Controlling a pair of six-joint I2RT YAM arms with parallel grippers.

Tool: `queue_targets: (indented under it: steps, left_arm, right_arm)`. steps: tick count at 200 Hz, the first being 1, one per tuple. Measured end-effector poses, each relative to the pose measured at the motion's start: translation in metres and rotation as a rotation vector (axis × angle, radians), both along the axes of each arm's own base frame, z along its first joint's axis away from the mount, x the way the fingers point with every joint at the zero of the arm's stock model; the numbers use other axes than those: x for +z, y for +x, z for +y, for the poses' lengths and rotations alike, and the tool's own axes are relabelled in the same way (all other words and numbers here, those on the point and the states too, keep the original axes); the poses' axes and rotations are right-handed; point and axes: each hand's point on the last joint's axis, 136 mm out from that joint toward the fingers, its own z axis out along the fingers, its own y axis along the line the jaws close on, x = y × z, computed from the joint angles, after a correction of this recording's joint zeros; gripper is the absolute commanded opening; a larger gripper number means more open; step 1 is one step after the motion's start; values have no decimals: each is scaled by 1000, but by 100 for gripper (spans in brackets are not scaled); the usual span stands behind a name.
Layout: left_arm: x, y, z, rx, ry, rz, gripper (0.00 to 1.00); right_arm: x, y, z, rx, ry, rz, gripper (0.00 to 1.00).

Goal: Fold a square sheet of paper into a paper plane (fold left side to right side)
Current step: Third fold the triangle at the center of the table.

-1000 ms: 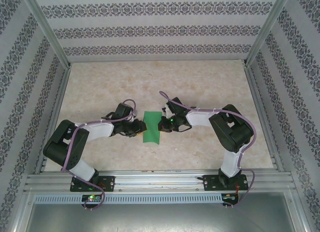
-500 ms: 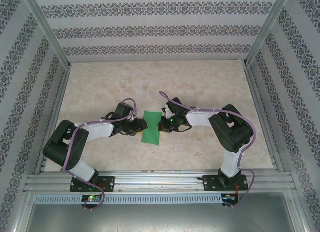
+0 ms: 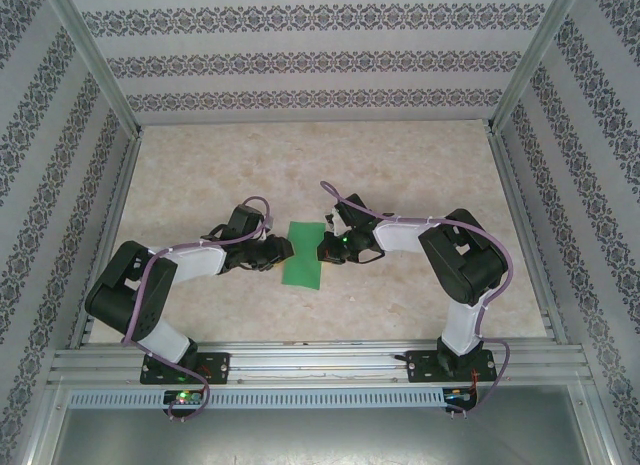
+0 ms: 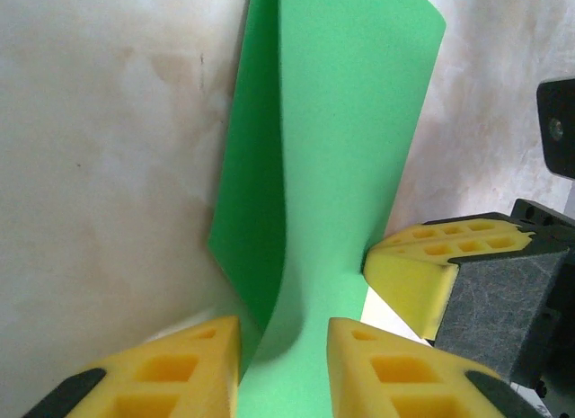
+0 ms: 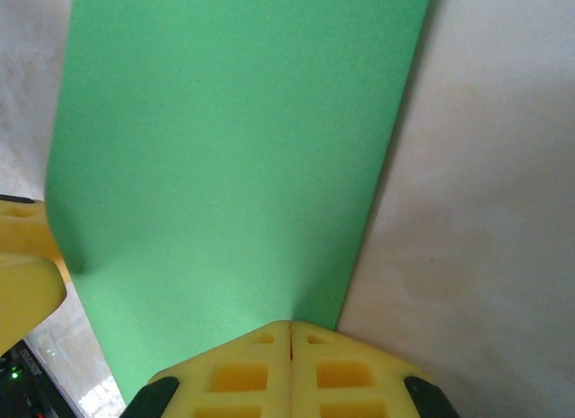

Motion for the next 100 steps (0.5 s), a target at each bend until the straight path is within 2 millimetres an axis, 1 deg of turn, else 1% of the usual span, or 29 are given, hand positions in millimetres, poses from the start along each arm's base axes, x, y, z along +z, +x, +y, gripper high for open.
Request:
queue_targets:
  steps: [21,58,81,100]
  left_arm:
    - [-1,-1,1,1,2,3,27]
    - [-1,-4,2,2,4,3,28]
    - [2,-5,3,2,1,-4,28]
    - [4,-5,3,2,-3,-11,26]
  right_arm:
    - [0,0,0,0,0,0,0]
    - [0,1,-2,4,5,-1,0]
    - [0,2,-2,7,7,-2,0]
    - [0,2,-2,9,8,-2,0]
